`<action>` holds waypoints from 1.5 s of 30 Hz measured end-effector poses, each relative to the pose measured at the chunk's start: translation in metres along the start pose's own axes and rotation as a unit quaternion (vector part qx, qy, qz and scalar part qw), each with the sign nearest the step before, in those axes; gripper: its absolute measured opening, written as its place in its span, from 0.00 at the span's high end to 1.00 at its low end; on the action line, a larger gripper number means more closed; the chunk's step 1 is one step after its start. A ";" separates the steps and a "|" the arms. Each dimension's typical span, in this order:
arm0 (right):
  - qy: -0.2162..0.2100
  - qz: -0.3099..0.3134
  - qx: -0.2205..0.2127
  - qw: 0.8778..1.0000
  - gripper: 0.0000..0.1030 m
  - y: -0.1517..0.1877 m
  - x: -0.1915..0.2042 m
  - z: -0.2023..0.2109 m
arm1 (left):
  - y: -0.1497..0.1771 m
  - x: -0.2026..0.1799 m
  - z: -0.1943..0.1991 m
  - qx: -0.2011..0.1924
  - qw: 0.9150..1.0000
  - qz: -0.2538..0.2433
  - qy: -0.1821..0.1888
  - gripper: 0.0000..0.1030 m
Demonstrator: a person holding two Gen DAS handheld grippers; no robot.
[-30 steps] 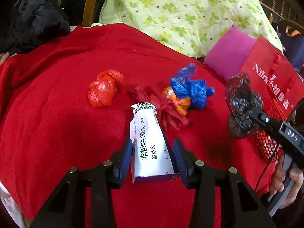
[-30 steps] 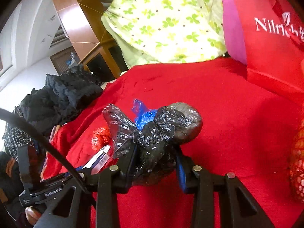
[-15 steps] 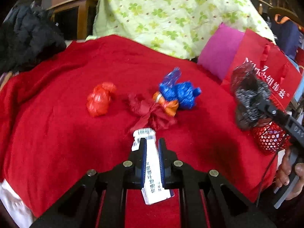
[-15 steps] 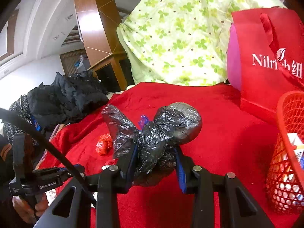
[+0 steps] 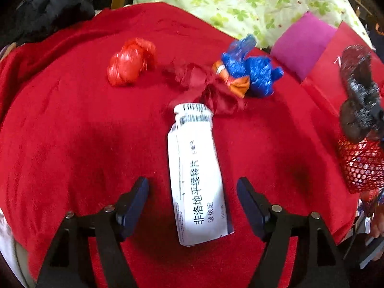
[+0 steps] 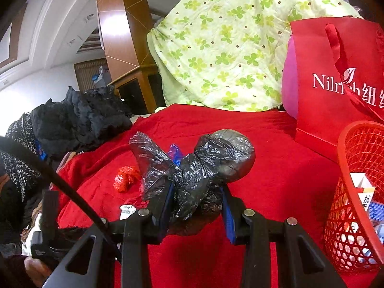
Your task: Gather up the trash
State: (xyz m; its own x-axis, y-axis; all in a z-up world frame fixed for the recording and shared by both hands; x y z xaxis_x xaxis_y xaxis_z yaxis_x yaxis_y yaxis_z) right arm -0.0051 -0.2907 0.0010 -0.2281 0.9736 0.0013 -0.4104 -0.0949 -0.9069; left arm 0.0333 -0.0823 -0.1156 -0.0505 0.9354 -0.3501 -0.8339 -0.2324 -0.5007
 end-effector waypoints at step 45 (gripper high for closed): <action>0.165 -0.059 -0.171 0.970 0.62 -0.007 -0.116 0.177 | -0.005 -0.270 0.134 -0.182 0.937 -0.286 0.088 0.53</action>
State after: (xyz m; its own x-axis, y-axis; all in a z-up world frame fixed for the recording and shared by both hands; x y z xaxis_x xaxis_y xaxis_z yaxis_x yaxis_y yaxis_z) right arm -0.1316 -0.4400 0.0815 0.1204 0.9923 0.0290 -0.0868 0.0396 -0.9954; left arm -0.0224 -0.2976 0.0879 0.4649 0.8839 -0.0515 -0.4526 0.1872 -0.8718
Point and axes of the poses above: each gripper's, at about its wrist camera, not at the fingertips, and z roughly against the way its jaws point, x to its left, y to its underside, the point moved 7 cm from there along -z, roughly the way its jaws point, and after that the axes turned 14 degrees about z, right-handed, at the moved point
